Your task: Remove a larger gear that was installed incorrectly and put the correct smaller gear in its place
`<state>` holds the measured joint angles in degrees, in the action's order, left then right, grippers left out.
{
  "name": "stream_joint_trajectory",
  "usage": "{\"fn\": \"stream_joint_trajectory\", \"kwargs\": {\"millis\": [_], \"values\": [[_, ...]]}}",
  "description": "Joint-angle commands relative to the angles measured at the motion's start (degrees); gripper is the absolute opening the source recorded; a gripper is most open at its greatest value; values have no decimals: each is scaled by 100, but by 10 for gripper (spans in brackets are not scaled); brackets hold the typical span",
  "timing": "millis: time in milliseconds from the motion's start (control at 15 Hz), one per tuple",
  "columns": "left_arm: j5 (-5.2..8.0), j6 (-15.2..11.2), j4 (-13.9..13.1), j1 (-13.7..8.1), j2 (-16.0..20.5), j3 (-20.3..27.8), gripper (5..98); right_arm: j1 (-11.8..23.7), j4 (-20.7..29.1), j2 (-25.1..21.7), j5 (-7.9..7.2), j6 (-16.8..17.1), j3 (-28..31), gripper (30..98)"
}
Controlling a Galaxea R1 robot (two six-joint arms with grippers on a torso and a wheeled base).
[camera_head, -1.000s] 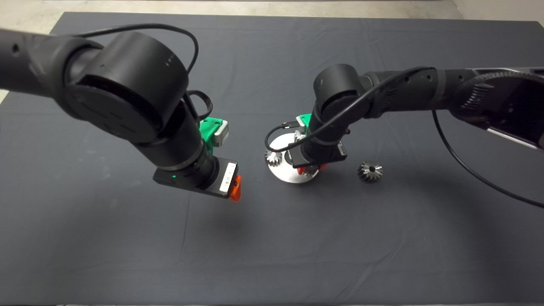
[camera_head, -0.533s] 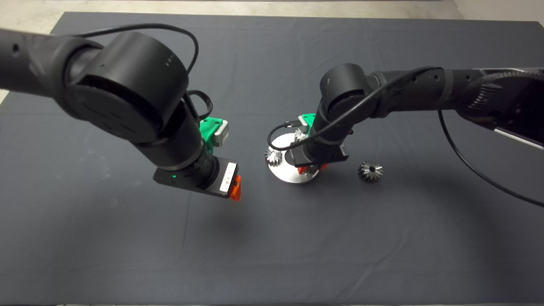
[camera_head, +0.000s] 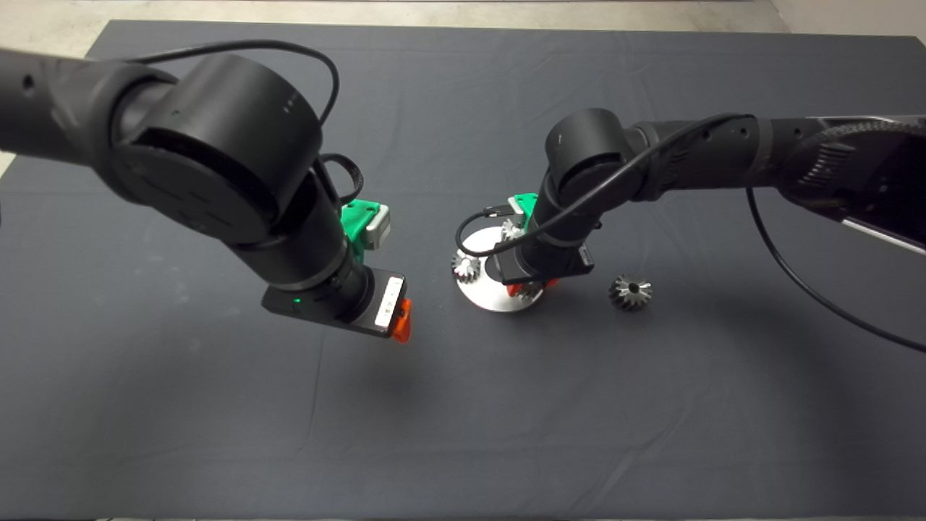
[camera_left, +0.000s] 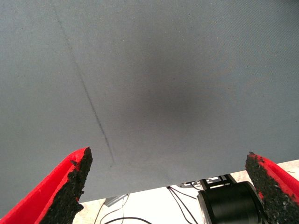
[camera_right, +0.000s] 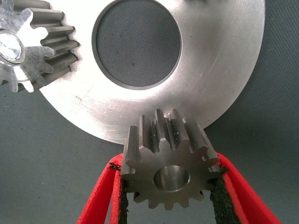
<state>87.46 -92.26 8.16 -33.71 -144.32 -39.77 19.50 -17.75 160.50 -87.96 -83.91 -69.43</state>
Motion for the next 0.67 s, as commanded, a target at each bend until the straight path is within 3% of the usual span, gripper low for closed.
{"fn": "stream_joint_trajectory", "kwargs": {"millis": [0,600], "values": [[386,24,37,-119,-39,14,839,124,-185,171,-574,15,-87,361],[386,24,28,-119,-5,32,839,133,-185,329,-574,-47,-43,357]]}}
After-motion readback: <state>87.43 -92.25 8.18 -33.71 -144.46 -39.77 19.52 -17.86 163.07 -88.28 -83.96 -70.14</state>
